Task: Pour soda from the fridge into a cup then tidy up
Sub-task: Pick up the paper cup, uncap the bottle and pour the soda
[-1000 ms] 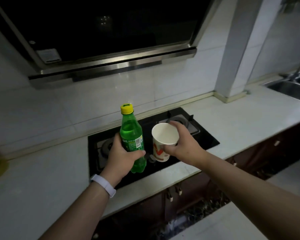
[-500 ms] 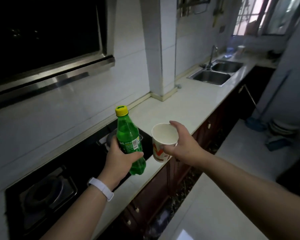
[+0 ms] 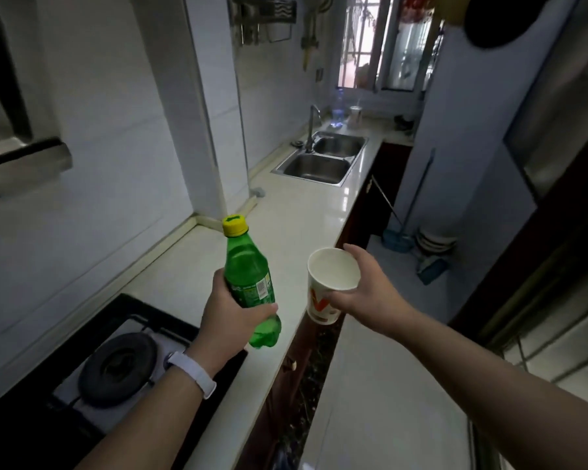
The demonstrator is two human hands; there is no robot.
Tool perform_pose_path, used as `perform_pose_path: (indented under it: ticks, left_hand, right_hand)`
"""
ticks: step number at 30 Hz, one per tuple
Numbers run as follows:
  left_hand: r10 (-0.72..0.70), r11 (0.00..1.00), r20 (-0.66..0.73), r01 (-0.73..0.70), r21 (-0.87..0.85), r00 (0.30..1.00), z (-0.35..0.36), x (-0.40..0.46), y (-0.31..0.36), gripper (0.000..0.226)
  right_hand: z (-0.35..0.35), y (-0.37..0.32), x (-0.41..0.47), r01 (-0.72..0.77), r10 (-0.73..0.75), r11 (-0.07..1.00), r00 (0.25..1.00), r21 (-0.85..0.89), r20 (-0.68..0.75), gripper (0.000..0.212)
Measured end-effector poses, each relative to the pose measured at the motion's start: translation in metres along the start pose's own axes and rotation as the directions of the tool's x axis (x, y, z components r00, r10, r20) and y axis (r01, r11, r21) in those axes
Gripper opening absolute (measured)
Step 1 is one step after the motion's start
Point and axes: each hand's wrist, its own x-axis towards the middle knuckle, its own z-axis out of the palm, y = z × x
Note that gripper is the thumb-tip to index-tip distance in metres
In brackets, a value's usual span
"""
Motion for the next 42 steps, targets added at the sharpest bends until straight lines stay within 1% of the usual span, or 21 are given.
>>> perform_pose_path:
  ticks: [6,10,14,17,23,26,29,34,42]
  left_hand:
    - [-0.009,1.000,0.076,0.011,-0.026,0.997,0.027,0.062,-0.007,0.067]
    - [-0.015,0.998,0.099,0.020,-0.051,0.995,0.055,0.094,-0.006,0.064]
    - [-0.042,0.998,0.102,0.046,-0.041,0.994,0.089,0.121,-0.007,0.064]
    - [-0.061,0.998,0.076,0.062,-0.017,0.995,0.119,0.145,-0.005,0.067]
    - [-0.088,0.996,0.024,0.088,0.000,0.996,0.199,0.196,0.023,0.067]
    - [-0.065,0.998,0.025,0.065,0.021,0.998,0.238,0.219,0.045,0.068]
    - [-0.043,0.999,-0.017,0.043,0.020,0.999,0.265,0.237,0.059,0.068]
    - [-0.046,0.998,-0.086,0.049,0.034,0.995,0.282,0.256,0.072,0.067]
    - [-0.086,0.995,-0.199,0.095,0.036,0.976,0.279,0.302,0.057,0.069]
  right_hand:
    - [-0.019,0.014,0.037,-0.041,0.039,0.999,0.996,-0.029,-0.086,0.094]
    - [-0.039,0.030,0.064,-0.067,0.062,0.997,0.989,-0.034,-0.135,0.095]
    - [-0.061,0.056,0.093,-0.071,0.069,0.997,0.989,-0.009,-0.132,0.094]
    - [-0.080,0.083,0.123,-0.060,0.061,0.998,0.991,0.010,-0.123,0.094]
    - [-0.138,0.135,0.190,-0.027,0.030,0.998,0.997,0.049,-0.071,0.096]
    - [-0.172,0.156,0.223,0.010,-0.009,0.999,0.999,0.033,-0.042,0.096]
    - [-0.202,0.172,0.253,0.047,-0.047,0.998,0.999,0.036,-0.002,0.094]
    - [-0.220,0.188,0.293,0.088,-0.091,0.995,0.994,0.047,0.054,0.095]
    - [-0.201,0.196,0.360,0.120,-0.128,0.991,0.978,0.059,0.167,0.099]
